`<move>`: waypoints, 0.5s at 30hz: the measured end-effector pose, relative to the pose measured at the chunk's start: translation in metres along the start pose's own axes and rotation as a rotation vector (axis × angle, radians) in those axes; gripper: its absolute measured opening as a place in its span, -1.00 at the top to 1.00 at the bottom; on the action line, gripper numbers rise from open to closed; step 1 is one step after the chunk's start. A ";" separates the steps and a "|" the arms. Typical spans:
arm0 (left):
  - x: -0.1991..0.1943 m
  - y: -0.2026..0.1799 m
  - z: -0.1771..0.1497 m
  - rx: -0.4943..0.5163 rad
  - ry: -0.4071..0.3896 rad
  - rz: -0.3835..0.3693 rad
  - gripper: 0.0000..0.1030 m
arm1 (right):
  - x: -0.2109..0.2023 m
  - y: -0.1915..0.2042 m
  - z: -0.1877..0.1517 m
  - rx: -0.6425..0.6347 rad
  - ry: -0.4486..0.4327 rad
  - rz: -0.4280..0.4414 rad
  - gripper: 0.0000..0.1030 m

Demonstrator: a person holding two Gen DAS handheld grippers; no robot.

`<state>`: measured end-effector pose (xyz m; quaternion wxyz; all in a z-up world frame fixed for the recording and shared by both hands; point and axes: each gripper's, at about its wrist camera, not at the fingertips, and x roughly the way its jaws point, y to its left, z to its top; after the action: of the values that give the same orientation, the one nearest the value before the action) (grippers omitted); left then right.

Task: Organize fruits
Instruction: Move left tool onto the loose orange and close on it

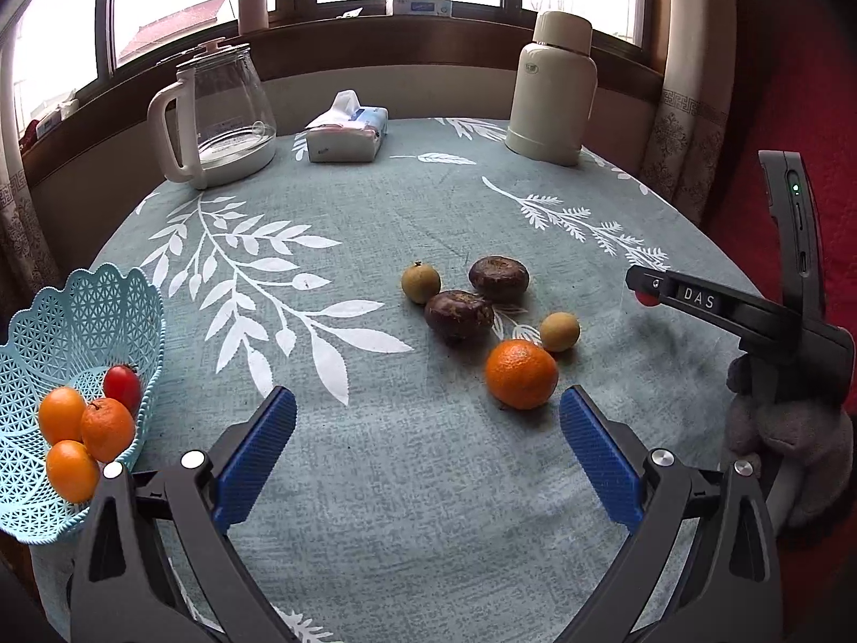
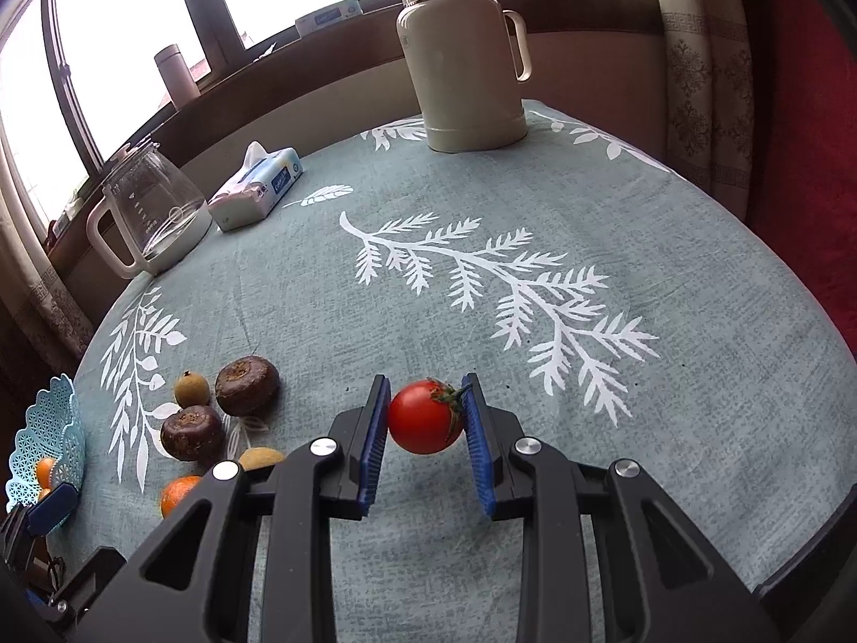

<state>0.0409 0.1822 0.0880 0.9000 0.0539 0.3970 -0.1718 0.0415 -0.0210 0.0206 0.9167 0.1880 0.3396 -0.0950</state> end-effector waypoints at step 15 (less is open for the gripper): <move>0.045 -0.030 0.008 0.057 0.116 -0.107 -0.16 | 0.003 -0.001 -0.003 0.012 0.014 0.016 0.46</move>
<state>0.0638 0.1405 0.0612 0.8630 0.0682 0.4459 -0.2274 0.0417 -0.0209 0.0165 0.9140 0.1968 0.3437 -0.0882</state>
